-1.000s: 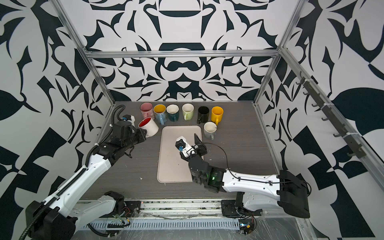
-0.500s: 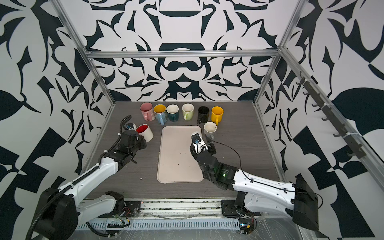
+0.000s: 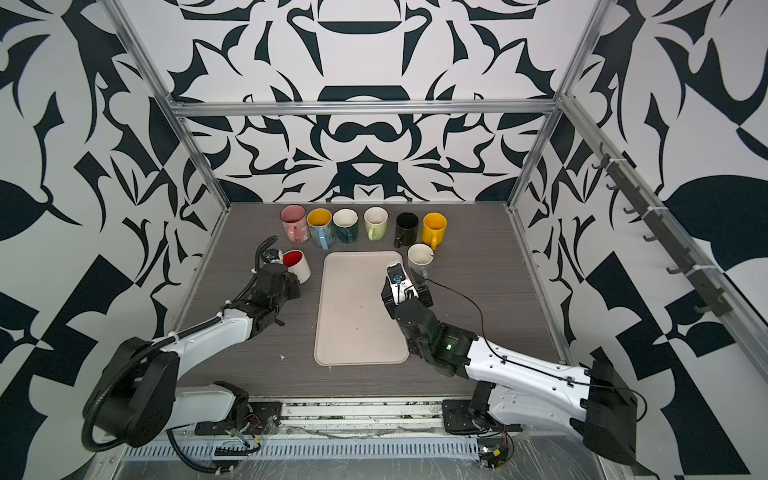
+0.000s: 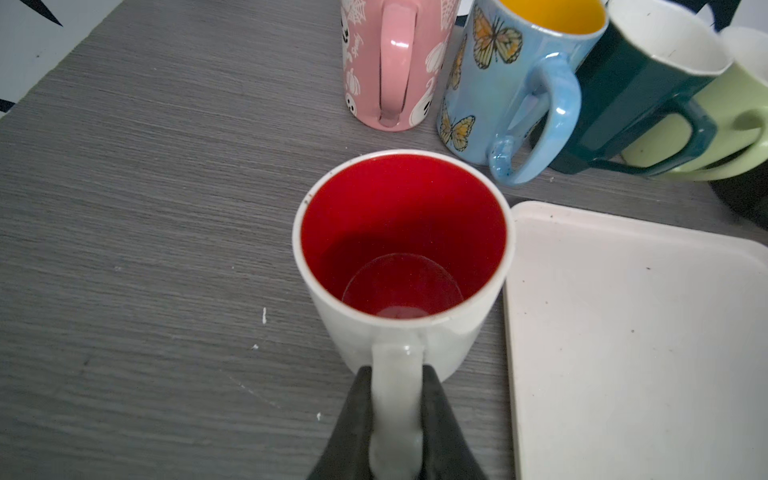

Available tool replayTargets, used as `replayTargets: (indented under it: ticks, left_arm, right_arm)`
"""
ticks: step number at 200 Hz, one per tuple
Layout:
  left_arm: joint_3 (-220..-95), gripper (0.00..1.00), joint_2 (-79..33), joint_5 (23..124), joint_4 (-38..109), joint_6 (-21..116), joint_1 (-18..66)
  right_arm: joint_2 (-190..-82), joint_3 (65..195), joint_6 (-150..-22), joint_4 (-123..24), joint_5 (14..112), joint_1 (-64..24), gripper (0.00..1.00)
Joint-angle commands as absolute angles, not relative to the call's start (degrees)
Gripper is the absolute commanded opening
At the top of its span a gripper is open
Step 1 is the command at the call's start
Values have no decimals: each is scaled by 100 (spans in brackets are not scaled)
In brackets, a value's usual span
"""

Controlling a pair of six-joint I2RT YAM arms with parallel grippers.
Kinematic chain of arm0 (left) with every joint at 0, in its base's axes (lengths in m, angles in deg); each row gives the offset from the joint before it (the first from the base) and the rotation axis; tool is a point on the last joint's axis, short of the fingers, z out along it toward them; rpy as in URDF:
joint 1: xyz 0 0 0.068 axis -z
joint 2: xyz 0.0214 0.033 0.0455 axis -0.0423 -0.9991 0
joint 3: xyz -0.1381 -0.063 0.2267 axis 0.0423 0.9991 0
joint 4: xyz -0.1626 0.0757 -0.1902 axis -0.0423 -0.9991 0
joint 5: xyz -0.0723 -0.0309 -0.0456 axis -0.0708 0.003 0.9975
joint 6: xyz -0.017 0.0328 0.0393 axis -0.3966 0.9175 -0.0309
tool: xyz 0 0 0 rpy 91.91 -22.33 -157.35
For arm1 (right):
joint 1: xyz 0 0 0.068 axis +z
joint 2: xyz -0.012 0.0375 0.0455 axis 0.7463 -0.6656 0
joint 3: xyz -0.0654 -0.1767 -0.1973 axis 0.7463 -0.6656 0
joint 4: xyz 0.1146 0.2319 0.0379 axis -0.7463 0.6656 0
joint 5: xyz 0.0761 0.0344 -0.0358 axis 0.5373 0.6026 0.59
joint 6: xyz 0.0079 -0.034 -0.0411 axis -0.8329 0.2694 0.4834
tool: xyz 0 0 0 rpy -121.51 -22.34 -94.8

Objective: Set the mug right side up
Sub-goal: 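Carry the white mug toward the pink mug with the left gripper while the right withdraws, then lower the white mug upright onto the table and open the left gripper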

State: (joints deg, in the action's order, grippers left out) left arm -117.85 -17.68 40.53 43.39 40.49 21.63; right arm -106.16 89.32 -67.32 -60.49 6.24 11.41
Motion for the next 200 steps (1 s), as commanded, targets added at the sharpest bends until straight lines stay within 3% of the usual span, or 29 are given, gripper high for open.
replayTargets:
  ticks: [1,83,200]
  left_arm:
    - [-11701,0,-1927,3674,5373,4158,2247]
    - [-11810,0,-2778,3305,5665,4364,2538]
    - [-11719,0,-2700,3101,5426,4265,2703]
  right_arm:
    - [-10540,8917,-6892,-6093,662,1101,63]
    - [-10490,8882,-6956,-6063,692,1045,64]
    - [-10479,8825,-7137,-6005,699,1026,64]
